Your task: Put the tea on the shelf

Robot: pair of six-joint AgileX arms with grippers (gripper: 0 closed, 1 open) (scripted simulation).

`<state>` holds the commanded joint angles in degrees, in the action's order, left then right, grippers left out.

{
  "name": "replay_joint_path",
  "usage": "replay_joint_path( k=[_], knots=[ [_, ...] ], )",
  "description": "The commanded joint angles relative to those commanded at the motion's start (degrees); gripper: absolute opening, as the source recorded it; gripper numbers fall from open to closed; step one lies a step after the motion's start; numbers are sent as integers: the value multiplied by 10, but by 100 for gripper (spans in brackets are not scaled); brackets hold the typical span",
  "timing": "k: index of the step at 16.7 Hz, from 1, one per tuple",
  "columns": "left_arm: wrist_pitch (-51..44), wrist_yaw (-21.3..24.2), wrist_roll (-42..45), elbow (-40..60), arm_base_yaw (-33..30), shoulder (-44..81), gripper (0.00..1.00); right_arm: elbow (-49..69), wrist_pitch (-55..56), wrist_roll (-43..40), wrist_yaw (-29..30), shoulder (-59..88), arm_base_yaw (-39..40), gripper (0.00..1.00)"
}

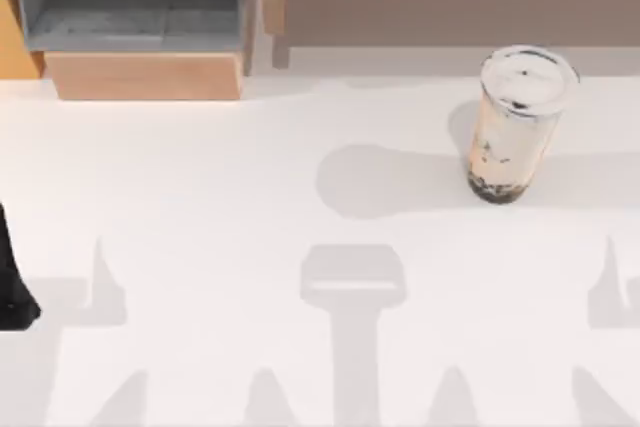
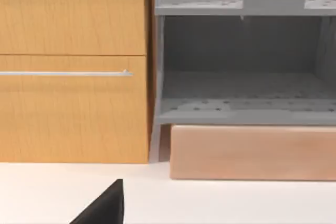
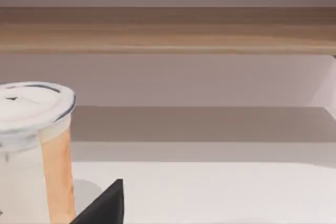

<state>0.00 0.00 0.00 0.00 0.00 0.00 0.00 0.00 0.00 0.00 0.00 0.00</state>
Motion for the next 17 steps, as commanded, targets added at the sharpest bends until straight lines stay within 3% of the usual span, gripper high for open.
replay_joint_path(
  k=[4,8,17],
  knots=[
    [0,0,0,0,0,0,100,6,18,1,9,18,8,100],
    [0,0,0,0,0,0,100,34,120,8,58,126,53,100],
    [0,0,0,0,0,0,100,115,500,38,235,634,229,100]
  ],
)
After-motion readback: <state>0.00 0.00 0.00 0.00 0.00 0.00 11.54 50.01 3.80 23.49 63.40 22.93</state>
